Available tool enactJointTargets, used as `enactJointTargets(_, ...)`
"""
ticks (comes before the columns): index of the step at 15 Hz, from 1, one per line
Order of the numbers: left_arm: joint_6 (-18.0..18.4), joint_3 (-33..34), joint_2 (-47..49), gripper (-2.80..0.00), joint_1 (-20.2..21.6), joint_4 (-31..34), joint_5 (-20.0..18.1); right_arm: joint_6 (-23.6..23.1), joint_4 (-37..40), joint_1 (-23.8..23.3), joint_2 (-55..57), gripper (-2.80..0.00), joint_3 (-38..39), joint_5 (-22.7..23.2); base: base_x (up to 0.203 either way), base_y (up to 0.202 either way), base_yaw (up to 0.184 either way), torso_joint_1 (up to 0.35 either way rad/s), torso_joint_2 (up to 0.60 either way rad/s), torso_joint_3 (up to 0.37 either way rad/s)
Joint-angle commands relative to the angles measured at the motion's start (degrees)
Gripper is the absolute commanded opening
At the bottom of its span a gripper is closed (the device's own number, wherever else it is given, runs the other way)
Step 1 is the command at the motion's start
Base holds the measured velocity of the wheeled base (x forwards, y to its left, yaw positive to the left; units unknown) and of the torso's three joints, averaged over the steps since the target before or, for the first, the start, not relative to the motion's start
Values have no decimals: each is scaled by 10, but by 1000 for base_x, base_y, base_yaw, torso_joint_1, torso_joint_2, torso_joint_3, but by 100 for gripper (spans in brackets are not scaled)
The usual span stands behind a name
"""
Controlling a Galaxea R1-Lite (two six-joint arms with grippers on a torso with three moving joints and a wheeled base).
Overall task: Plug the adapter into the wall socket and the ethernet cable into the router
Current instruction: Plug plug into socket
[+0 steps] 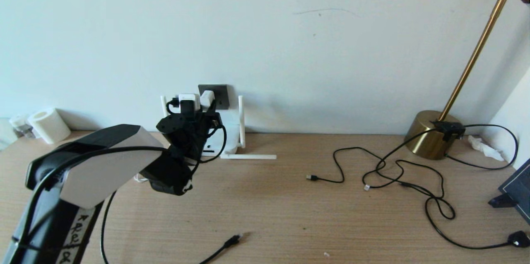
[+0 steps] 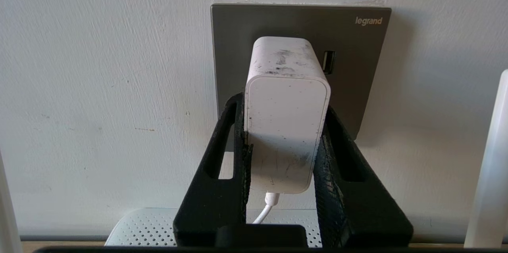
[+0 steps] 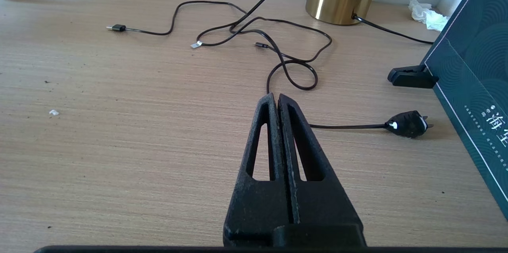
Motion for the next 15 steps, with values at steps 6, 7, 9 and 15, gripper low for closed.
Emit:
enactJointTargets(6, 1, -50, 29, -280, 0, -5, 1, 0, 0, 0, 1, -280, 0, 0, 0, 0, 0, 0, 0, 0)
enactJointTargets(7, 1, -55, 32, -280, 0, -5, 1, 0, 0, 1, 1, -280, 0, 0, 0, 0, 0, 0, 0, 0)
enactJointTargets(9, 1, -62, 35, -280, 0, -5, 0, 0, 0, 0, 1, -280, 0, 0, 0, 0, 0, 0, 0, 0)
enactJointTargets(15, 1, -80, 43, -280, 0, -5, 0, 0, 0, 1, 1, -280, 0, 0, 0, 0, 0, 0, 0, 0)
